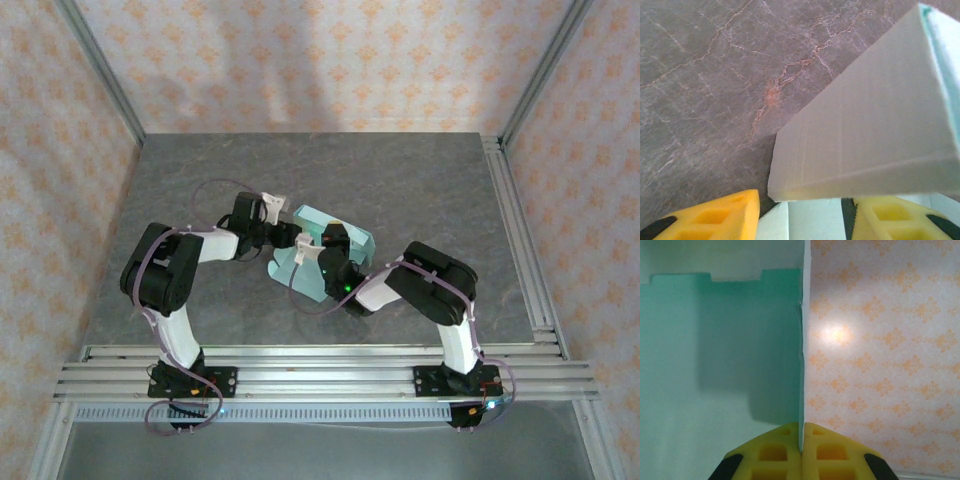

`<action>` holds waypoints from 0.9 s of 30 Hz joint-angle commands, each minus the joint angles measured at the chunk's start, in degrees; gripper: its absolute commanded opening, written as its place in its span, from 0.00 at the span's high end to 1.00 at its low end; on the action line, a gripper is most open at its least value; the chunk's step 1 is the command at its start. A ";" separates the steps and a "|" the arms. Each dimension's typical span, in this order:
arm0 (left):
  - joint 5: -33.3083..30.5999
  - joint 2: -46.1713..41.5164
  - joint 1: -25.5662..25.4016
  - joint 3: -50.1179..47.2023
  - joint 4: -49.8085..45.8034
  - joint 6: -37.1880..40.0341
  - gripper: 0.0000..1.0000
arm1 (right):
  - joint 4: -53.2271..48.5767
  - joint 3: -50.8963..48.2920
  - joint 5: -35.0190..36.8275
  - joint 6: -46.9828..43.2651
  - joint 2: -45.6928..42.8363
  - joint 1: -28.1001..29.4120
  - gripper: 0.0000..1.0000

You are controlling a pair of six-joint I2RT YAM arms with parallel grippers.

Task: Fold the paper box

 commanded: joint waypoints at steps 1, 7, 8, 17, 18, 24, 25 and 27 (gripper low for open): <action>1.38 0.92 -0.70 2.43 1.70 0.86 0.55 | -4.14 0.49 -1.60 1.77 -1.68 0.04 1.00; 1.66 0.74 -1.47 2.56 1.08 1.52 0.58 | -5.88 0.57 -1.67 2.88 -2.25 0.08 1.00; 1.73 0.62 -1.59 2.50 1.00 1.73 0.58 | -6.33 0.53 -1.69 3.25 -2.26 0.12 1.00; 1.21 -0.51 -2.31 0.89 2.29 2.11 0.63 | -10.07 0.84 -1.77 6.92 -3.27 0.12 1.00; 1.14 -0.54 -2.44 0.98 2.23 2.17 0.64 | -10.47 0.92 -1.80 7.26 -3.43 0.09 1.00; -1.64 -1.37 -3.37 0.65 1.66 3.37 0.73 | -14.53 1.19 -1.99 10.05 -4.66 0.21 1.00; -2.45 -1.56 -3.52 0.49 1.84 3.67 0.75 | -15.52 1.32 -2.08 10.83 -4.88 0.19 1.00; -4.48 -1.85 -3.99 0.13 2.01 3.87 0.80 | -17.98 1.54 -2.28 12.63 -5.58 0.32 1.00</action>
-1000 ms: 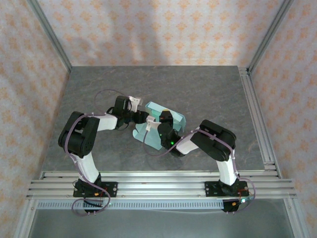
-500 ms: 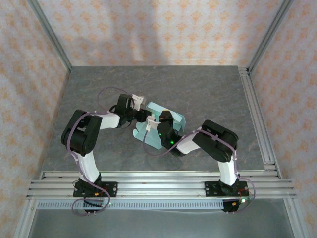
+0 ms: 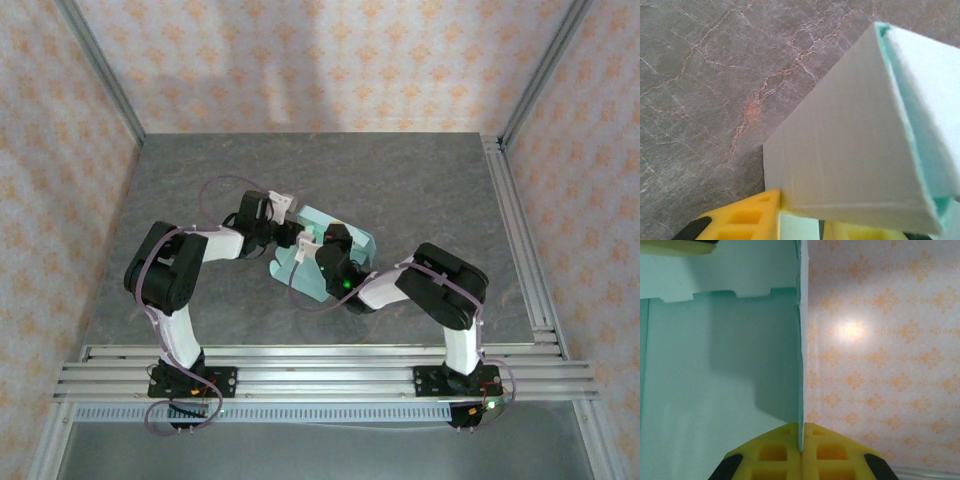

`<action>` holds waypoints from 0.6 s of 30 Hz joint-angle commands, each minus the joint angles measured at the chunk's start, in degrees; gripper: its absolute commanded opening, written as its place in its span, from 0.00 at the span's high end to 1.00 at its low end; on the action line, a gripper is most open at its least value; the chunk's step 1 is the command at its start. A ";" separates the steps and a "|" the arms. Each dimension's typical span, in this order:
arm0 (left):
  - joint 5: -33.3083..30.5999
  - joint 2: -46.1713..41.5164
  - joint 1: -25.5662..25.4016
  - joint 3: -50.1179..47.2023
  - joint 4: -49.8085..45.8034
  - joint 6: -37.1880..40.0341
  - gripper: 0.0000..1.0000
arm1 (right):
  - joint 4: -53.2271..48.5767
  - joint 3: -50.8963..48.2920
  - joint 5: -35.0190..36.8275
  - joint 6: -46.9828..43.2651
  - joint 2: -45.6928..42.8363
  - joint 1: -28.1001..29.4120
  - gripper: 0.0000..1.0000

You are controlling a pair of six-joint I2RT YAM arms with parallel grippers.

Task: Fold the paper box

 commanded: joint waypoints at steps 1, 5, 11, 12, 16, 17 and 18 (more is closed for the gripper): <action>-2.90 -2.41 -1.64 -0.97 1.71 1.29 0.81 | -8.06 1.02 -1.71 4.37 -1.71 0.39 1.00; -5.76 -2.66 -2.44 -1.54 2.72 1.01 0.89 | -12.44 1.56 -2.12 7.99 -2.81 0.86 1.00; -8.28 -3.18 -2.80 -1.96 2.83 1.00 0.98 | -22.90 3.03 -3.62 17.97 -6.60 1.09 0.96; -8.50 -3.31 -2.80 -2.07 2.83 1.04 0.98 | -25.11 3.38 -4.19 19.99 -7.46 1.08 0.94; -9.66 -3.47 -2.80 -2.33 3.09 1.02 0.98 | -34.85 5.72 -7.95 28.97 -11.45 1.04 0.76; -10.02 -3.45 -2.80 -2.33 3.08 0.96 0.98 | -37.17 6.28 -9.03 31.30 -12.50 1.04 0.69; -10.35 -3.47 -2.80 -2.38 3.09 1.07 0.98 | -38.78 6.71 -9.96 33.14 -13.44 1.08 0.63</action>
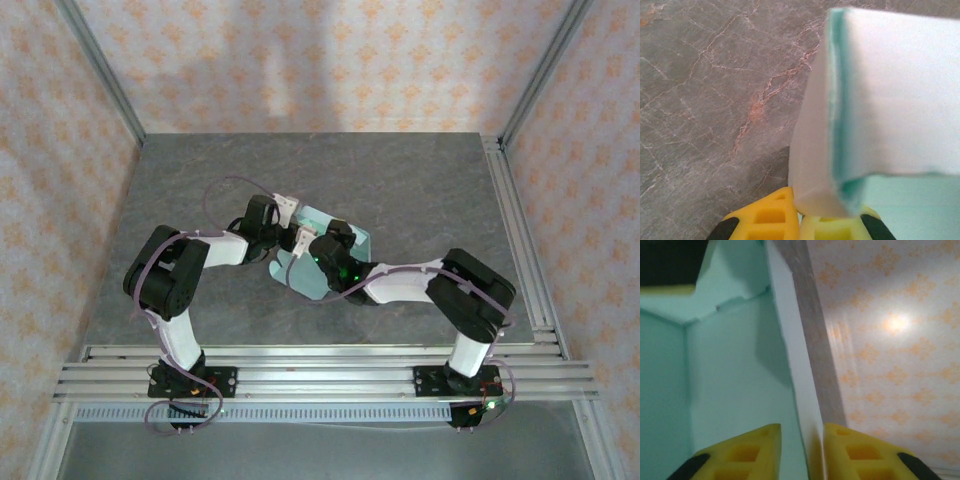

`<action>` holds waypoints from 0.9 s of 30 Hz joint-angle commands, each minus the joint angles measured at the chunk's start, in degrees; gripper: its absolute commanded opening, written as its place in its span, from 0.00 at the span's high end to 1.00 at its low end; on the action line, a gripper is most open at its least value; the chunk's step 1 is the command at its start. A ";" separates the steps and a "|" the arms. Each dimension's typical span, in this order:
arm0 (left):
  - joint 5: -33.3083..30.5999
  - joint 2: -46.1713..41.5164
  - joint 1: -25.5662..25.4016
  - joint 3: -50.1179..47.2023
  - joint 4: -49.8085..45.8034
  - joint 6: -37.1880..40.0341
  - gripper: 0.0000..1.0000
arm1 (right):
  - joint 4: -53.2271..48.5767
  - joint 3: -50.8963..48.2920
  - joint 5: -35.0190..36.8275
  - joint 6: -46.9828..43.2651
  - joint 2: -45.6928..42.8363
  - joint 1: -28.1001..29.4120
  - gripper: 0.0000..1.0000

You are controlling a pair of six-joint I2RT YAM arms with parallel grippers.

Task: Fold the paper box

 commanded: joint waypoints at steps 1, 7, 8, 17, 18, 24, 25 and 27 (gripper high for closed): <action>-2.90 -1.77 0.10 -0.52 1.80 -0.61 0.98 | -12.34 2.14 -5.56 12.15 -4.57 0.57 0.57; -4.80 -2.02 0.10 -0.79 1.38 0.23 0.98 | -19.26 2.43 -11.49 21.56 -11.48 0.61 0.32; -5.08 -2.11 0.10 -0.80 1.28 0.40 0.98 | -20.22 2.43 -12.61 23.16 -12.89 0.58 0.29; -5.51 -3.69 0.10 -1.48 1.00 2.47 0.97 | -25.12 4.47 -24.78 42.61 -23.46 -4.63 0.24; -5.40 -3.96 0.10 -1.82 1.39 2.48 0.98 | -25.31 4.89 -26.10 44.89 -23.92 -5.86 0.24; -4.96 -4.55 0.01 -1.73 0.22 3.33 0.97 | -39.69 18.12 -36.03 61.81 -18.00 -16.42 0.24; -4.67 -4.59 -0.05 -1.92 0.46 3.53 0.97 | -44.24 22.22 -38.88 64.10 -15.18 -18.42 0.24; -3.63 -5.01 -0.15 -2.29 0.96 3.93 0.97 | -51.11 29.43 -44.04 67.38 -9.56 -21.68 0.24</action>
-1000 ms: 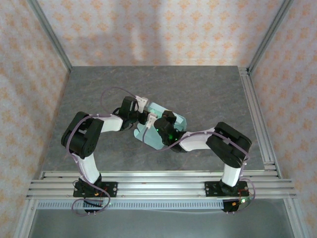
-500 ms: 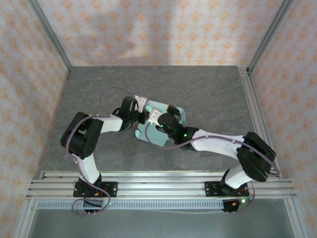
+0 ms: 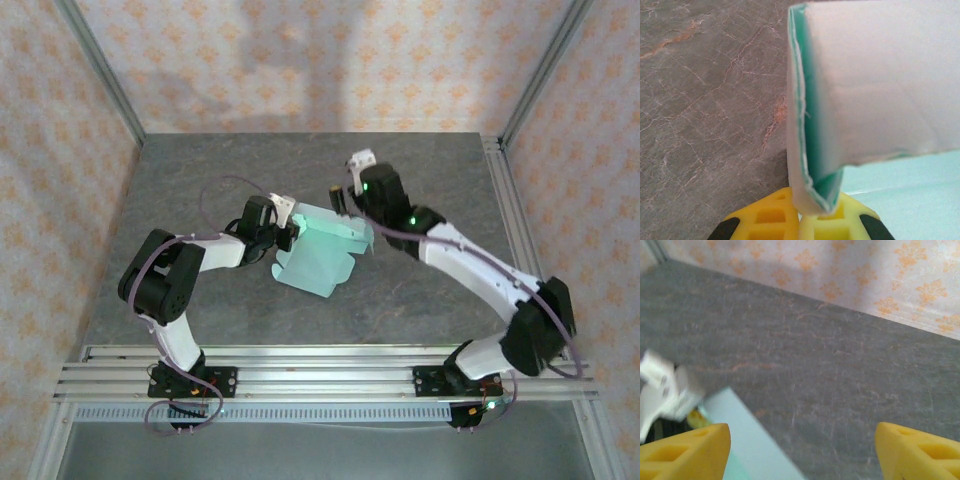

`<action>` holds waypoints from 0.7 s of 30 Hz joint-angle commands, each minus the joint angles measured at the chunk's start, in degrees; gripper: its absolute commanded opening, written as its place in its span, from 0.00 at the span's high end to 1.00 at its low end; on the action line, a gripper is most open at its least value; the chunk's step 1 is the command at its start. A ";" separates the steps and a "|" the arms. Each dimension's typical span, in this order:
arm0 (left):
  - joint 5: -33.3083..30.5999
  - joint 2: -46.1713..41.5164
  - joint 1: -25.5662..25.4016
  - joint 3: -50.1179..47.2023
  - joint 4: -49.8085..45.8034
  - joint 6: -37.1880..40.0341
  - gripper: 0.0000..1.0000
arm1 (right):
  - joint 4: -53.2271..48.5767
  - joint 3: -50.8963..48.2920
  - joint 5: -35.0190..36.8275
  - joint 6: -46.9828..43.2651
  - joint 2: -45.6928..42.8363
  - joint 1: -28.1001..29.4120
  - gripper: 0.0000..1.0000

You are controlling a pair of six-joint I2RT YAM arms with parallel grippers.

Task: Fold the paper box

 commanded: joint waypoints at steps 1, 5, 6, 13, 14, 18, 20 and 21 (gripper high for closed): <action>1.53 -3.07 -0.21 -0.86 0.89 2.09 0.96 | -16.53 9.68 -12.49 11.20 8.22 -4.77 0.24; 2.75 -4.51 -0.75 -0.77 0.24 2.67 0.96 | -27.87 20.94 -25.46 12.09 19.41 -9.93 0.24; 3.04 -4.77 -0.80 -0.84 0.59 2.38 0.96 | -29.01 22.74 -28.28 12.32 21.43 -10.72 0.24; 5.21 -6.18 -1.50 -0.86 1.31 1.35 0.95 | -32.84 29.69 -37.48 10.26 30.35 -12.91 0.25; 5.37 -6.43 -1.54 -0.90 1.41 1.00 0.95 | -33.85 30.22 -39.74 9.43 31.28 -12.89 0.25; 6.23 -6.44 -1.55 -0.76 3.24 -0.99 0.95 | -34.41 29.34 -43.96 8.44 33.10 -12.89 0.31; 6.56 -5.91 -1.55 -0.05 3.57 -2.25 0.95 | -33.94 27.85 -44.96 8.30 32.90 -12.87 0.34; 6.28 -5.57 -1.55 0.32 3.84 -3.24 0.95 | -33.40 27.03 -45.69 8.44 32.55 -12.85 0.35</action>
